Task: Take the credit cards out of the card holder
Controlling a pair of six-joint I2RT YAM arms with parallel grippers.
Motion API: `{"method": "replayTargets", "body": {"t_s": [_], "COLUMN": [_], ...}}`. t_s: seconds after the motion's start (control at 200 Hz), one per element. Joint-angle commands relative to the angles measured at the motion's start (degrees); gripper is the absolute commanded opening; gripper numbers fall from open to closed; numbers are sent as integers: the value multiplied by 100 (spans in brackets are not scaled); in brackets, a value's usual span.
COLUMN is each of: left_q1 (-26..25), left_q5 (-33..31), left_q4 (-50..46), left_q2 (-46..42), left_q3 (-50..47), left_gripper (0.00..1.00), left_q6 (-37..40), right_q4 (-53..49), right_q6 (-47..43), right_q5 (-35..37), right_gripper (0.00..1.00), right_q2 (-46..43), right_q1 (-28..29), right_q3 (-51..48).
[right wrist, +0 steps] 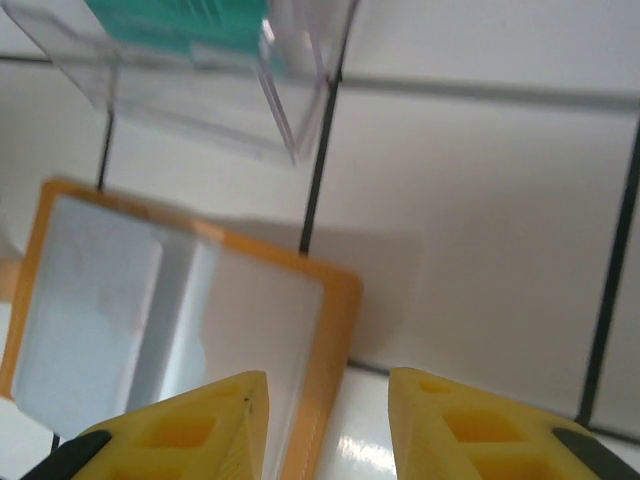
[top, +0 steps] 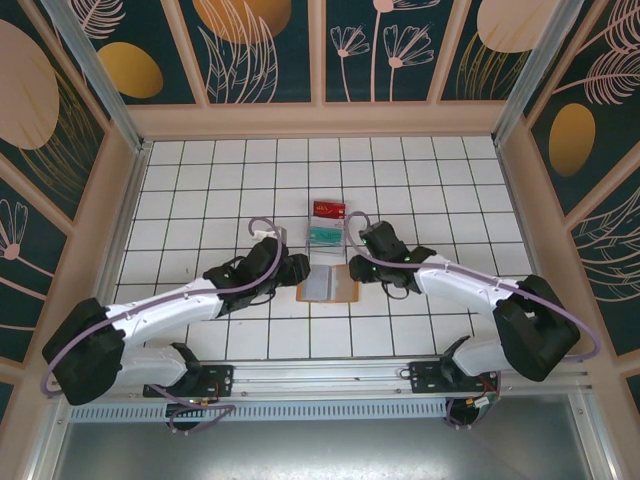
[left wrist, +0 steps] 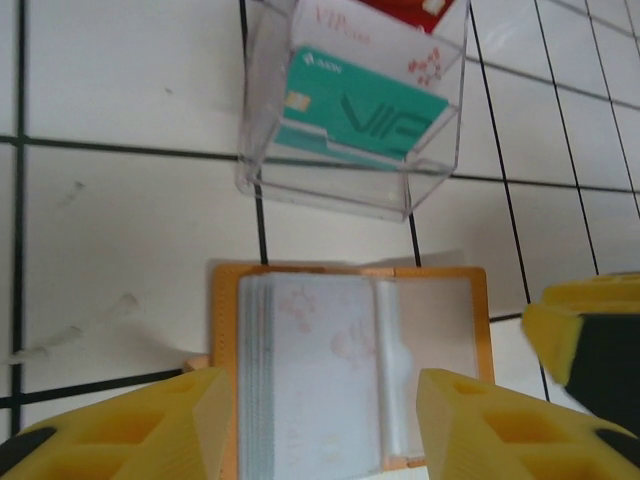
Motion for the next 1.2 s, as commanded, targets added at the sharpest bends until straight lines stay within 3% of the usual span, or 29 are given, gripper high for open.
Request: {"method": "replayTargets", "body": {"t_s": [0.0,0.455,1.196], "left_q1": [10,1,2], "left_q5": [574,1033,1500], "left_q4": [265,255,567], "left_q2": [291,1198,1793], "left_q3": [189,315,298], "left_gripper": [48,44,38], "left_q6": [-2,123,181], "right_q4": [775,1096,1238], "right_q6": [733,795,900], "right_q5": [-576,-507,-604], "right_gripper": [37,27,26], "right_q2": [-140,370,582], "right_q1": [34,63,138], "right_q3": [-339,-574,-613]}}
